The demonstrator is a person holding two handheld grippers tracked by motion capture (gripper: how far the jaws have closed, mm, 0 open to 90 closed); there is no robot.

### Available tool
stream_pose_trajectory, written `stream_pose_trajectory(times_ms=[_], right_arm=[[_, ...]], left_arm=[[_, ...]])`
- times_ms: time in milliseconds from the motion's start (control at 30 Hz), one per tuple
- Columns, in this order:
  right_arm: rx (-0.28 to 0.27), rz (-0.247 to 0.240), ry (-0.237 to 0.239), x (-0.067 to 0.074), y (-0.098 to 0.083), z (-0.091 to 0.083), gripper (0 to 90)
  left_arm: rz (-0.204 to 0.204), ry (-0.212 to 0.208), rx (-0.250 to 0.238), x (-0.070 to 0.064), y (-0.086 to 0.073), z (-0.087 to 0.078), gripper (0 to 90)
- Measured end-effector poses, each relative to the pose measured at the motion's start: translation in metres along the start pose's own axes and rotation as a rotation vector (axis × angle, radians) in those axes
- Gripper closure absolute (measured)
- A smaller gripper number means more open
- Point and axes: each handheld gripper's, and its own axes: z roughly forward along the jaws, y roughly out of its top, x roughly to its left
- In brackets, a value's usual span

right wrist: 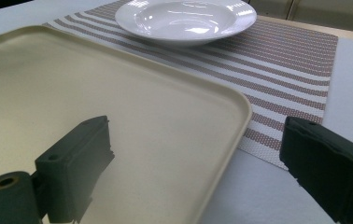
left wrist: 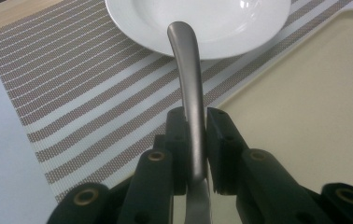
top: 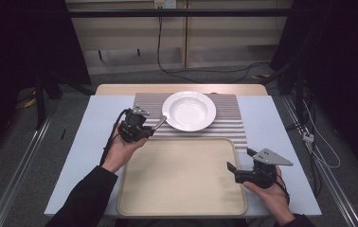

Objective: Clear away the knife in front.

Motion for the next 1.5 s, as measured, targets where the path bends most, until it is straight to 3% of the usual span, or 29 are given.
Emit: stream_pose_trajectory(times_ms=[100, 400, 733, 1000, 1100, 1300, 1500], right_arm=[[0.001, -0.002, -0.002, 0.0, 0.0, 0.0, 9.2], [0.0, -0.004, -0.001, 0.0, 0.0, 0.0, 9.2], [0.002, -0.009, -0.001, 0.001, 0.0, 0.0, 9.2], [0.002, -0.011, -0.001, 0.001, 0.0, 0.001, 9.2], [0.002, -0.01, -0.001, 0.001, 0.0, 0.0, 9.2], [0.002, -0.009, 0.003, 0.001, 0.0, 0.0, 9.3], [0.002, -0.013, 0.002, 0.001, 0.0, 0.0, 9.3]], left_arm=[[0.011, 0.014, 0.0, -0.004, -0.005, -0.004, 79.8], [0.024, 0.003, 0.025, -0.013, -0.021, -0.006, 79.8], [0.003, 0.017, 0.047, -0.027, -0.036, -0.002, 79.8], [0.0, -0.004, 0.057, -0.034, -0.045, 0.003, 79.8], [0.006, -0.028, 0.074, -0.035, -0.047, 0.007, 79.8], [0.005, -0.038, 0.101, -0.039, -0.052, 0.015, 79.8], [-0.022, -0.063, 0.109, -0.044, -0.054, 0.019, 79.8]])
